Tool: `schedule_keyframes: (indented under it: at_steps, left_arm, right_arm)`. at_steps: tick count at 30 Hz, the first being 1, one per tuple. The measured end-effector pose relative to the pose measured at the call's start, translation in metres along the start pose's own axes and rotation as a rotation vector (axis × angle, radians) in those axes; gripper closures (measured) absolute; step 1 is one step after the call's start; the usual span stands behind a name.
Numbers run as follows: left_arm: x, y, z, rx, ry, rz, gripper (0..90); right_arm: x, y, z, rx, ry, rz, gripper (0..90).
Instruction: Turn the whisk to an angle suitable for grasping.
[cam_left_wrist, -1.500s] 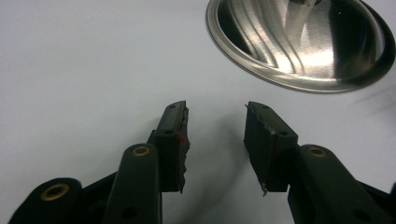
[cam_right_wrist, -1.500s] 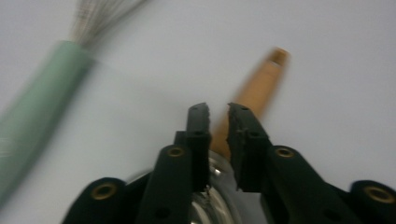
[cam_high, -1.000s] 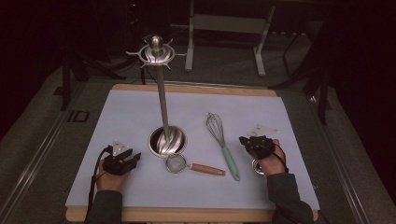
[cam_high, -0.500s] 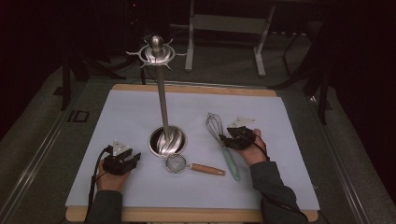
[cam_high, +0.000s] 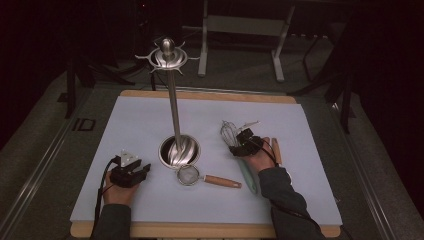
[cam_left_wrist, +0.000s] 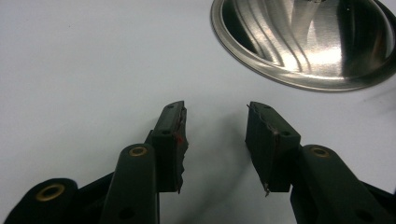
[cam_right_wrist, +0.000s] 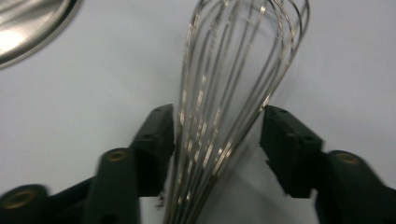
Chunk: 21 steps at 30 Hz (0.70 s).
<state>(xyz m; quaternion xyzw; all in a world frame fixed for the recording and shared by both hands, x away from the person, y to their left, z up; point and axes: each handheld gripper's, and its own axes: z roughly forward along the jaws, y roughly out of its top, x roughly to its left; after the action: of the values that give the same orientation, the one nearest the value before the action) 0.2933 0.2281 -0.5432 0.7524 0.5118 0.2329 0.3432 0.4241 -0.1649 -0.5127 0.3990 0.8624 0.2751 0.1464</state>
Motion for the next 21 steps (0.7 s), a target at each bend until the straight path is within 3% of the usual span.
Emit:
schedule_keyframes:
  at_steps: [9, 13, 21]
  left_arm:
    - [0.000, 0.000, 0.000, 0.000, 0.004, 0.000, 57.5]
    - [0.000, 0.000, 0.000, 0.000, 0.004, 0.000, 57.5]
    - [0.000, 0.000, 0.000, 0.000, 0.007, -0.001, 57.1]
  right_arm:
    - [-0.003, -0.003, -0.002, 0.037, 0.018, 0.082, 56.1]
    - [-0.004, -0.004, -0.005, 0.032, -0.013, 0.091, 60.9]
    - [-0.024, -0.017, -0.015, 0.009, -0.080, 0.191, 64.2]
